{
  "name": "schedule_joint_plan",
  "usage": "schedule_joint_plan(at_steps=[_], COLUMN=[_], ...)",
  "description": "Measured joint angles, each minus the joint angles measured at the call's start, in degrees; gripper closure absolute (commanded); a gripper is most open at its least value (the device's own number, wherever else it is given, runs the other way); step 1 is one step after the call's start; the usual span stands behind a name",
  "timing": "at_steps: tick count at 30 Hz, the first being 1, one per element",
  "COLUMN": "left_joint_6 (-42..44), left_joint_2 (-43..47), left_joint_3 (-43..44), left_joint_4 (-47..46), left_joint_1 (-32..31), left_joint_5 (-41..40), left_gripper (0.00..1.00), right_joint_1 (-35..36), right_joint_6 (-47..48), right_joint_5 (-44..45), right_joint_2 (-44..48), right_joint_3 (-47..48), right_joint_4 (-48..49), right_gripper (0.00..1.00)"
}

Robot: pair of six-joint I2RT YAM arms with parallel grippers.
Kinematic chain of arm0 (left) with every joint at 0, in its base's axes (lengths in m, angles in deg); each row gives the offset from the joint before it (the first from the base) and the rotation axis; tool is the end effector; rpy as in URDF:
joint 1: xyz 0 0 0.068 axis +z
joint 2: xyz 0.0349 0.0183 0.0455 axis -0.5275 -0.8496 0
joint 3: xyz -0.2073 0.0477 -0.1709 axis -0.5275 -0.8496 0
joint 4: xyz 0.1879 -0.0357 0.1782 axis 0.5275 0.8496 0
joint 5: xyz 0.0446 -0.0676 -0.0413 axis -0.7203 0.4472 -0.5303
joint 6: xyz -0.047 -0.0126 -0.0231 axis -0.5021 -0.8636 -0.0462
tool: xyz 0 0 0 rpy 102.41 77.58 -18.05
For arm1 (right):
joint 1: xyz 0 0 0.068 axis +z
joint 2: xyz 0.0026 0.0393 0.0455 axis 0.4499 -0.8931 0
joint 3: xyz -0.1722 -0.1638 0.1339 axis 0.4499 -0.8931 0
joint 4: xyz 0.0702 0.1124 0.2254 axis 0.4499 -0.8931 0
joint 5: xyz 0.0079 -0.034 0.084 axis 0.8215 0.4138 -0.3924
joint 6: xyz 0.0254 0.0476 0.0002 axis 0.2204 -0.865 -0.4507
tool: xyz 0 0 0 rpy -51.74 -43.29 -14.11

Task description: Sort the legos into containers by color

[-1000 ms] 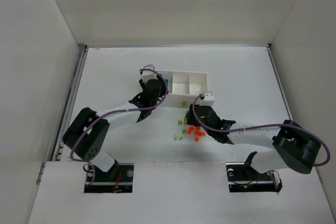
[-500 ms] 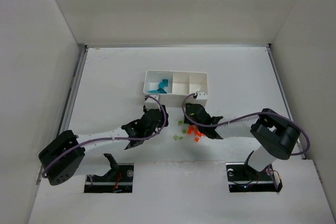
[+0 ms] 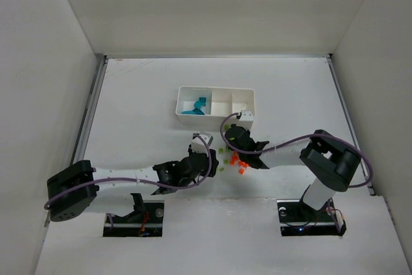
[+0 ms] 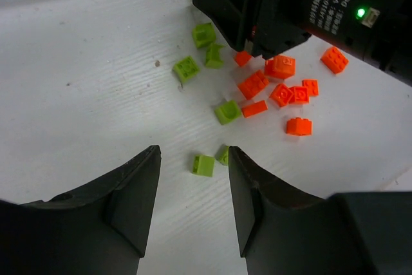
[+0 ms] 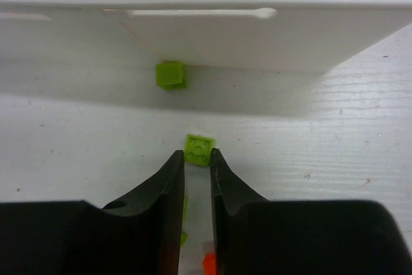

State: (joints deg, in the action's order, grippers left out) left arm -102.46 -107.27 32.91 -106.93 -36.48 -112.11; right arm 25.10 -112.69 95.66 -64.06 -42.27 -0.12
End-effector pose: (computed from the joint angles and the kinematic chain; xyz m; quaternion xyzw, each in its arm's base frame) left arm 0.0999 -0.2101 0.1871 0.1434 0.8206 -0.2837 0.4749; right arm 0.2046 0.2272 0.1389 0.0113 0.8722 0.0877 0.4811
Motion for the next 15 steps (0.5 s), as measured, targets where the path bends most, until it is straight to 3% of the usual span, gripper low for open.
schedule_joint_plan(at_steps=[4, 12, 15], left_joint_6=[0.00, 0.11, 0.24], left_joint_2=[-1.01, -5.88, -6.51], left_joint_3=[-0.13, -0.17, -0.37], left_joint_4=[-0.02, -1.49, -2.89], left_joint_1=[-1.20, -2.21, -2.25], left_joint_5=[0.00, 0.04, 0.15], left_gripper=[0.56, 0.56, 0.56], right_joint_1=[0.09, 1.07, -0.46], right_joint_6=[0.02, 1.68, 2.82], right_joint_5=[0.85, 0.92, -0.72], right_joint_2=[1.77, 18.47, 20.63], right_joint_3=[-0.02, 0.00, 0.76], right_joint_4=[-0.72, -2.25, -2.25], right_gripper=[0.81, 0.81, 0.80])
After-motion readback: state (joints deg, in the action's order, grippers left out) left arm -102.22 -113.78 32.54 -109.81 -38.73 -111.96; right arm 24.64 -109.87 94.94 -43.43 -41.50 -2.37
